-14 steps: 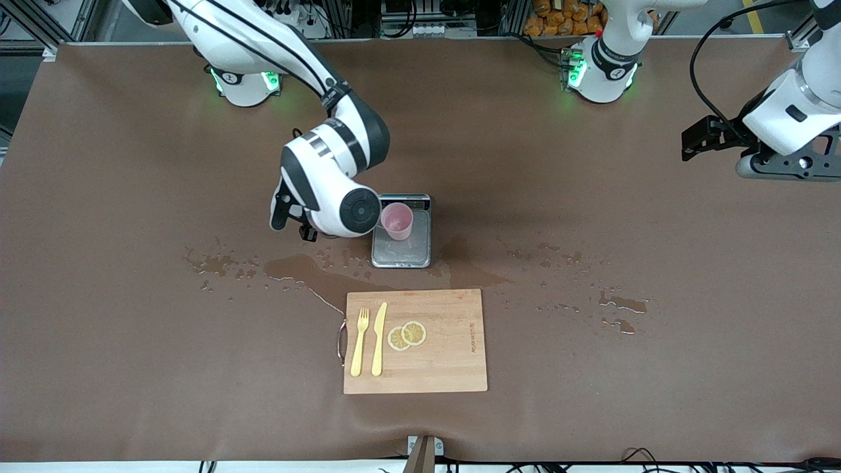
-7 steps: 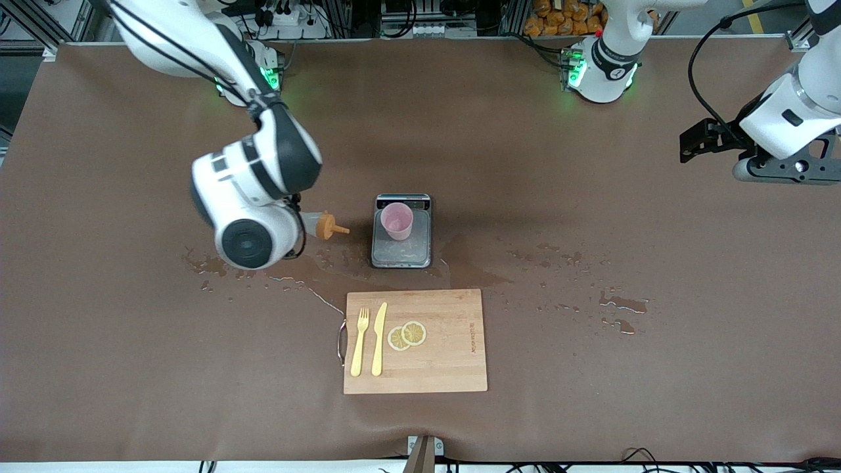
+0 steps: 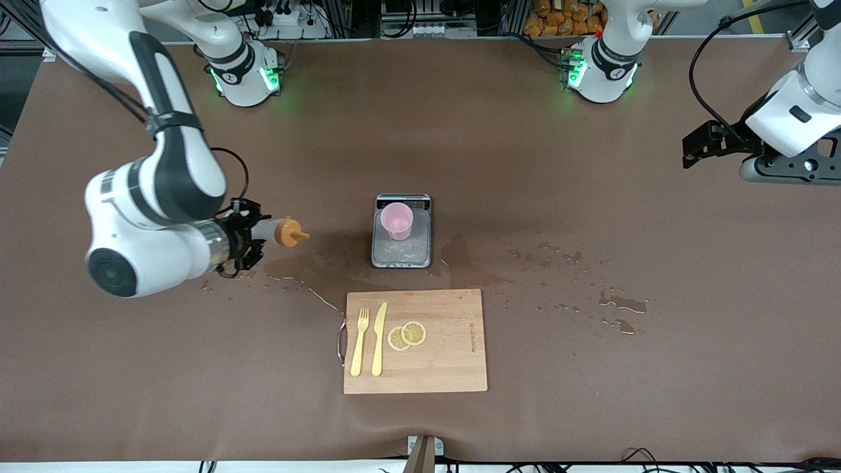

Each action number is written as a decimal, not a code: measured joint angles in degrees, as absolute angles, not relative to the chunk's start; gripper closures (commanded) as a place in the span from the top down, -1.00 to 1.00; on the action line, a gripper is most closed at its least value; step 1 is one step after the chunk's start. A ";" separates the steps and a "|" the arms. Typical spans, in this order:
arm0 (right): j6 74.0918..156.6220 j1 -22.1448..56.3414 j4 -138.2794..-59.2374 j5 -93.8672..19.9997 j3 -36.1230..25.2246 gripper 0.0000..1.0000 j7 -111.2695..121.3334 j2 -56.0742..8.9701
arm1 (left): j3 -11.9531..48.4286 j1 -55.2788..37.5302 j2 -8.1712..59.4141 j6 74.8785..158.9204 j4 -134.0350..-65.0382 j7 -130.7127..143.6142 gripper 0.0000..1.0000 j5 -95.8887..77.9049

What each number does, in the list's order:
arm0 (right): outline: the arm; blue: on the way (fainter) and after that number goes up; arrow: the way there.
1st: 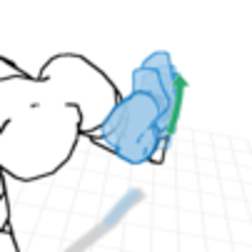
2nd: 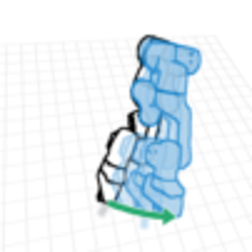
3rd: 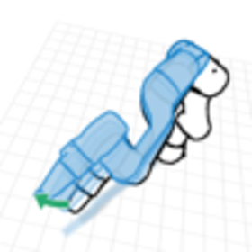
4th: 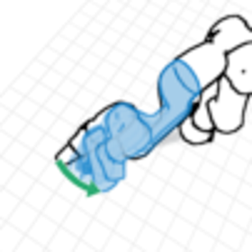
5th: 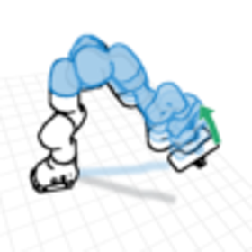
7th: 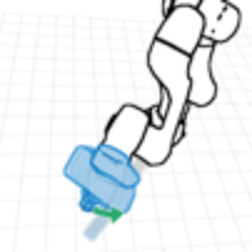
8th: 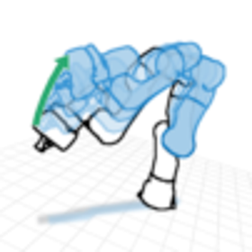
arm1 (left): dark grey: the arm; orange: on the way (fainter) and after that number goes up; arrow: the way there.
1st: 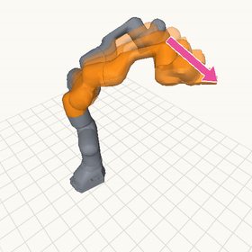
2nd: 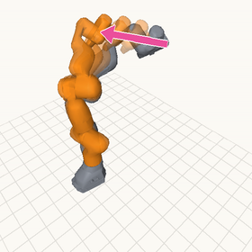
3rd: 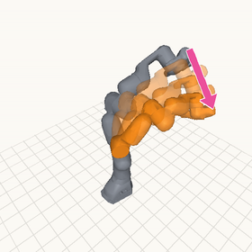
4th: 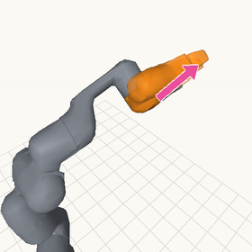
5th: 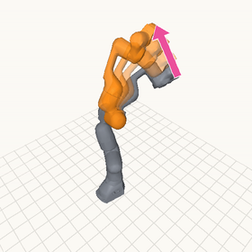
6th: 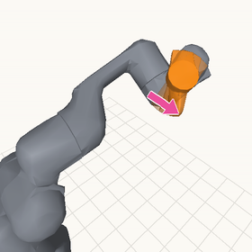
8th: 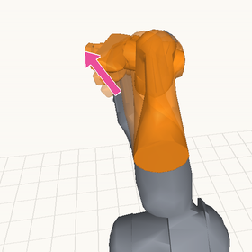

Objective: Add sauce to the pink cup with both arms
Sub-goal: 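Carry the sauce bottle back away from the cup with the right gripper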

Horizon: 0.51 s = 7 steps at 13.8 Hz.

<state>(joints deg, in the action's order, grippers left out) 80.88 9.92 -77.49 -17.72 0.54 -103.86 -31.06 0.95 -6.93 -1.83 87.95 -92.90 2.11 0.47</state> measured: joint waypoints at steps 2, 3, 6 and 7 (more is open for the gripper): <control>80.73 7.09 -78.68 -20.37 0.51 -0.13 -98.29 -30.29 | 1.07 -6.93 -1.91 87.95 -92.89 2.11 1.00 0.47; 80.34 5.24 -79.52 -23.11 0.47 -0.10 -95.00 -30.09 | 1.08 -6.92 -1.91 87.95 -92.89 2.11 1.00 0.47; 78.86 -1.56 -82.27 -27.94 0.39 -0.10 -84.37 -30.06 | 1.02 -6.82 -1.91 87.95 -92.89 2.11 1.00 0.47; 78.78 -3.63 -83.40 -28.65 0.39 -0.10 -81.00 -30.07 | 1.03 -6.81 -1.91 87.95 -92.89 2.11 1.00 0.47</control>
